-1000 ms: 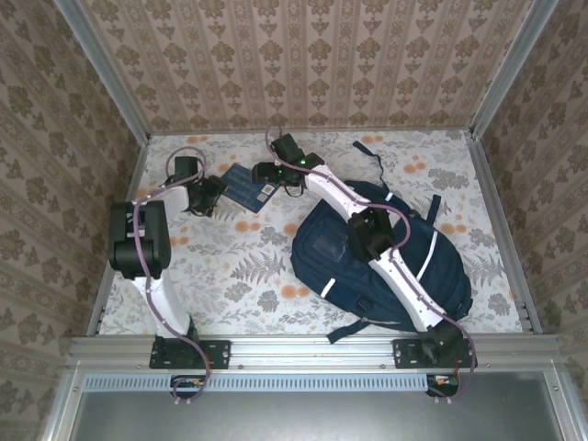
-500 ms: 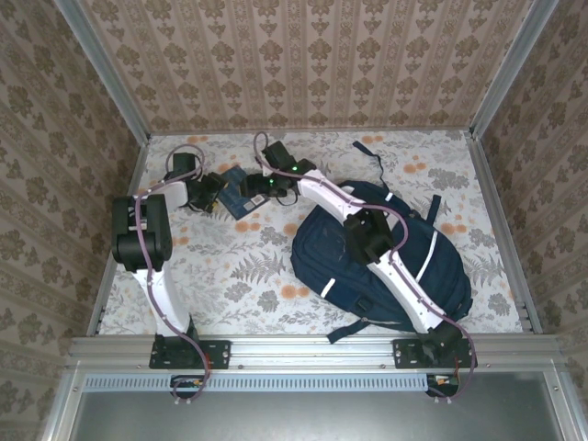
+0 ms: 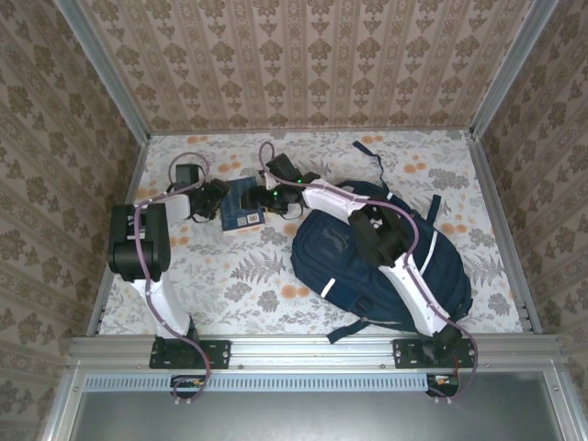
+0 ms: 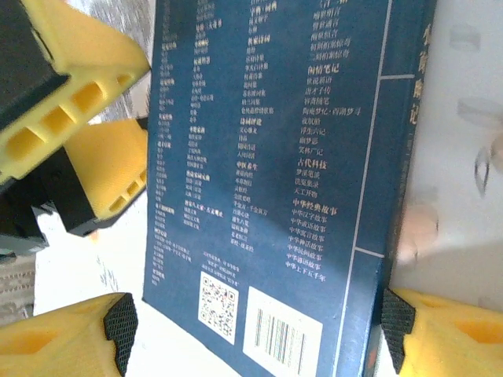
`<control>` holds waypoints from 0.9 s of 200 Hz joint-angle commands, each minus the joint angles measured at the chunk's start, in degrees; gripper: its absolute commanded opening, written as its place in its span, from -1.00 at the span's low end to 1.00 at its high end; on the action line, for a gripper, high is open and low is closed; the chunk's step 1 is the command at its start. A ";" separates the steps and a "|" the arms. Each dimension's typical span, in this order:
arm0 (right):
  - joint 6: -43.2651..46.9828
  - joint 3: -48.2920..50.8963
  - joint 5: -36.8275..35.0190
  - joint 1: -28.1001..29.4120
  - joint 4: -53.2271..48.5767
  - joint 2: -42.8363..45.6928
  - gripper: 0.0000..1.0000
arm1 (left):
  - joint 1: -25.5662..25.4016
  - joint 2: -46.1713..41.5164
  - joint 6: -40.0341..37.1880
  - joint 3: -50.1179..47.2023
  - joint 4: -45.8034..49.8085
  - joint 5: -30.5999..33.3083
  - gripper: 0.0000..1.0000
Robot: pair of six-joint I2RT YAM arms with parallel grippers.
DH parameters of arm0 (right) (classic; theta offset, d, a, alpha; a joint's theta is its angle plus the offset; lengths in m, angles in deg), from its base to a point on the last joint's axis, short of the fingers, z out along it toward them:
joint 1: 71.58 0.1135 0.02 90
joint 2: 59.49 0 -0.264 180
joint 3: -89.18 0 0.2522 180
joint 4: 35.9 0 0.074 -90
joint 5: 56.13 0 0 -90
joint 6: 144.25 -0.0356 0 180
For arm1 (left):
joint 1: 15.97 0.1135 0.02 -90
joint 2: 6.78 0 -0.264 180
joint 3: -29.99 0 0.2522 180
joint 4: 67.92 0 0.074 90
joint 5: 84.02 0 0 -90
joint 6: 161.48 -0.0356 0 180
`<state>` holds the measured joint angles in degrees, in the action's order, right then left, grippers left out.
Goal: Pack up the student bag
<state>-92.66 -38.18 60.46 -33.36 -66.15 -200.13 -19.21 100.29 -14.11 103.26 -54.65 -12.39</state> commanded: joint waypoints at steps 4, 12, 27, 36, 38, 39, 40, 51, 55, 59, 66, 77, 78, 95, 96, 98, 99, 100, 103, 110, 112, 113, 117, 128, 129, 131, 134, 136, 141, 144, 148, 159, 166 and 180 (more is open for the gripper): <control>-1.87 9.27 3.93 5.27 3.43 7.35 0.66 | -4.82 -4.04 -0.49 -6.38 10.23 -5.52 0.30; -1.54 12.68 2.97 6.05 3.64 9.85 0.66 | -5.64 -5.91 -1.29 -7.84 11.25 -4.80 0.30; -1.14 19.06 1.58 7.44 4.37 14.26 0.67 | -7.15 -10.15 -1.85 -11.64 12.35 -3.65 0.30; -1.05 22.49 0.29 8.18 4.62 16.94 0.67 | -7.92 -13.20 -1.46 -14.37 12.36 -3.30 0.30; -1.01 23.30 0.06 8.36 4.62 17.45 0.67 | -8.09 -13.92 -1.35 -14.89 12.42 -3.20 0.30; -1.07 23.67 -0.04 8.50 4.63 17.70 0.67 | -8.14 -14.26 -1.32 -15.22 12.43 -3.14 0.30; -1.10 23.99 -0.04 8.56 4.67 18.00 0.67 | -8.16 -14.65 -1.31 -15.52 12.44 -3.11 0.30; -1.05 27.46 -0.84 9.50 4.89 20.54 0.67 | -9.03 -18.73 -1.29 -18.31 12.88 -2.56 0.30; -1.05 28.46 -1.25 9.89 4.97 21.38 0.67 | -9.14 -20.14 -1.37 -19.14 13.36 -2.26 0.30; -1.01 29.48 -1.70 10.18 4.89 22.11 0.68 | -9.42 -21.37 -1.44 -19.85 13.76 -2.00 0.30; -0.84 30.77 -2.85 10.72 4.47 23.12 0.69 | -9.62 -23.64 -1.54 -21.01 14.25 -1.78 0.30; -0.70 31.65 -5.63 11.12 2.87 24.04 0.73 | -9.67 -26.14 -1.64 -22.26 15.12 -1.60 0.30; -0.74 31.71 -5.87 11.15 2.65 24.11 0.74 | -9.67 -26.35 -1.64 -22.30 15.23 -1.55 0.30; -2.17 32.75 -11.04 10.70 1.25 24.51 0.78 | -9.67 -27.98 -2.61 -22.90 16.39 -1.07 0.30; -2.31 32.74 -11.30 10.63 1.22 24.44 0.78 | -9.67 -28.06 -2.70 -22.92 16.44 -1.02 0.30; -2.62 32.81 -12.09 10.58 1.09 24.38 0.79 | -9.67 -28.19 -2.81 -22.94 16.65 -0.87 0.30; -2.93 32.82 -12.40 10.53 1.06 24.37 0.79 | -9.67 -28.21 -2.88 -22.90 16.70 -0.83 0.30; -3.13 32.82 -12.72 10.46 1.04 24.36 0.79 | -9.67 -28.22 -2.96 -22.88 16.81 -0.77 0.30; -3.96 32.82 -13.84 10.33 0.69 24.28 0.79 | -9.72 -28.23 -3.14 -22.86 16.99 -0.67 0.30; -6.04 32.73 -15.43 9.94 0.11 23.84 0.79 | -9.65 -28.17 -3.60 -22.79 17.40 -0.40 0.31; -6.71 32.74 -15.56 9.83 0.16 23.66 0.79 | -9.67 -28.17 -3.71 -22.84 17.44 -0.36 0.31; -6.96 32.78 -15.58 9.76 0.19 23.66 0.79 | -9.67 -28.20 -3.78 -22.85 17.45 -0.31 0.31; -7.96 32.74 -15.51 9.57 0.54 23.32 0.78 | -9.67 -28.07 -3.92 -22.97 17.54 -0.27 0.31; -10.54 33.12 -14.66 9.27 2.59 22.70 0.78 | -9.59 -27.88 -4.34 -23.11 17.44 -0.22 0.31; -10.76 33.15 -14.65 9.26 2.73 22.61 0.78 | -9.59 -27.84 -4.35 -23.16 17.40 -0.24 0.31; -11.10 33.28 -14.64 9.25 3.19 22.47 0.78 | -9.59 -27.80 -4.36 -23.19 17.35 -0.26 0.31; -11.71 33.41 -14.50 9.27 3.71 22.39 0.77 | -9.52 -27.79 -4.52 -23.33 17.26 -0.31 0.31; -12.09 33.50 -14.43 9.25 4.09 22.24 0.76 | -9.53 -27.72 -4.40 -23.43 17.08 -0.40 0.31; -12.91 33.63 -14.06 9.27 4.98 21.87 0.75 | -9.50 -27.65 -4.37 -23.70 16.61 -0.65 0.31; -13.34 33.62 -13.72 9.25 5.52 21.68 0.75 | -9.43 -27.57 -4.37 -23.87 16.31 -0.84 0.31; -13.95 33.54 -13.08 9.16 6.21 21.20 0.74 | -9.42 -27.41 -4.28 -24.15 15.95 -0.95 0.31; -15.53 33.10 -10.78 9.17 8.06 20.06 0.71 | -9.40 -26.86 -4.12 -24.72 15.00 -1.51 0.31; -16.71 32.96 -8.99 9.11 9.66 19.34 0.68 | -9.36 -26.35 -3.80 -25.19 13.93 -2.10 0.31; -19.41 32.90 -5.18 9.15 13.77 18.09 0.63 | -9.41 -24.30 -2.70 -26.19 10.55 -4.59 0.32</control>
<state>-105.60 -5.72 49.66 -24.18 -59.60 -179.06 -28.41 73.27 -17.15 78.93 -40.49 -12.72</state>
